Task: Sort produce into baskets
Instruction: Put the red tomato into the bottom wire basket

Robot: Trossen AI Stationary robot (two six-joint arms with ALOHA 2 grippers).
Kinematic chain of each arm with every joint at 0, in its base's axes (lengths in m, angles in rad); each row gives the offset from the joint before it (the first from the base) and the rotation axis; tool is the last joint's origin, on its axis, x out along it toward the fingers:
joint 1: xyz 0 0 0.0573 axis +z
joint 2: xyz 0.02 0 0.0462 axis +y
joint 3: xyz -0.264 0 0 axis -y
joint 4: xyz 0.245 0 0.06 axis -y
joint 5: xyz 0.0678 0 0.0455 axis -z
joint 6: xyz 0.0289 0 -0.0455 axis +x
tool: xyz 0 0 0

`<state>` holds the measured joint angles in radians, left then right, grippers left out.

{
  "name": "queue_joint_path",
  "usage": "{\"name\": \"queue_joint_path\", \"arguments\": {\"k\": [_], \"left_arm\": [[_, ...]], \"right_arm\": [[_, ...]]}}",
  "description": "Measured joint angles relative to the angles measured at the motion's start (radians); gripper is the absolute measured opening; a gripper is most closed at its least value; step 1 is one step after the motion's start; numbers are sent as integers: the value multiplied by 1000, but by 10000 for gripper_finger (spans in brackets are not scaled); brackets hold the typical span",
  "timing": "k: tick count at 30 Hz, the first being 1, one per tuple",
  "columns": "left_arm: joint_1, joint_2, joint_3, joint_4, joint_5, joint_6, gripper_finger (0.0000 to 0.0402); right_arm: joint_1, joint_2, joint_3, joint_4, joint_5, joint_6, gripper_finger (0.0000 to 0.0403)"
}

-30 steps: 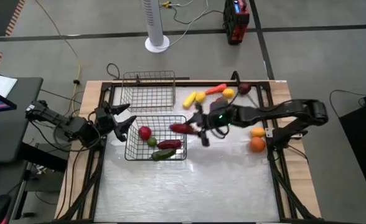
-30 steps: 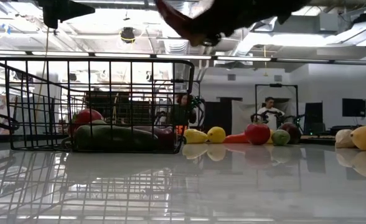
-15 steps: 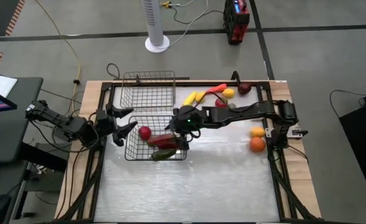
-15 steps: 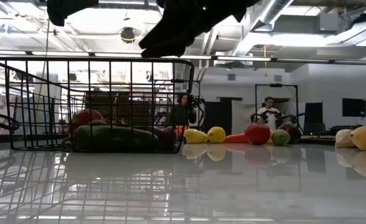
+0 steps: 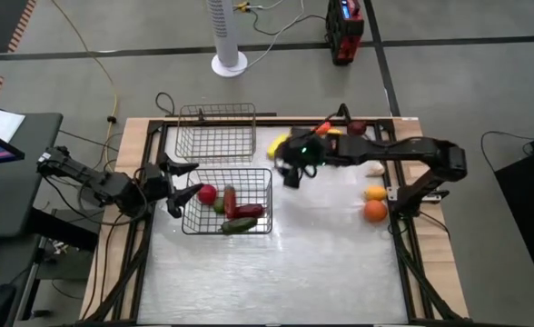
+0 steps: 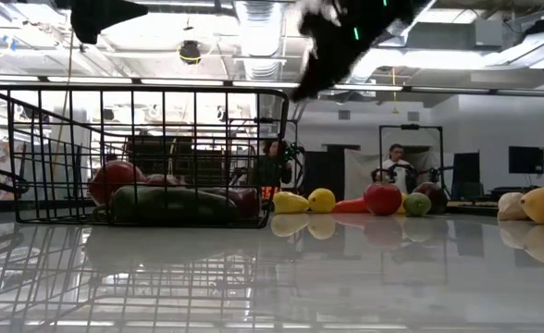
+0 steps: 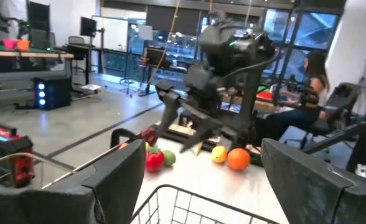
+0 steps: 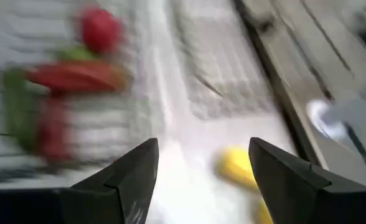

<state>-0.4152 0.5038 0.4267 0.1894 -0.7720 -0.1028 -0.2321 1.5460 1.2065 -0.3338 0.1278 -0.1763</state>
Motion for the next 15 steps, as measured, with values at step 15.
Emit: {"name": "queue_joint_path", "arguments": {"k": [15], "left_arm": [[0,0,0,-18,-81,33,304]], "right_arm": [[-316,21,-149,-210,24,-39,352]]}}
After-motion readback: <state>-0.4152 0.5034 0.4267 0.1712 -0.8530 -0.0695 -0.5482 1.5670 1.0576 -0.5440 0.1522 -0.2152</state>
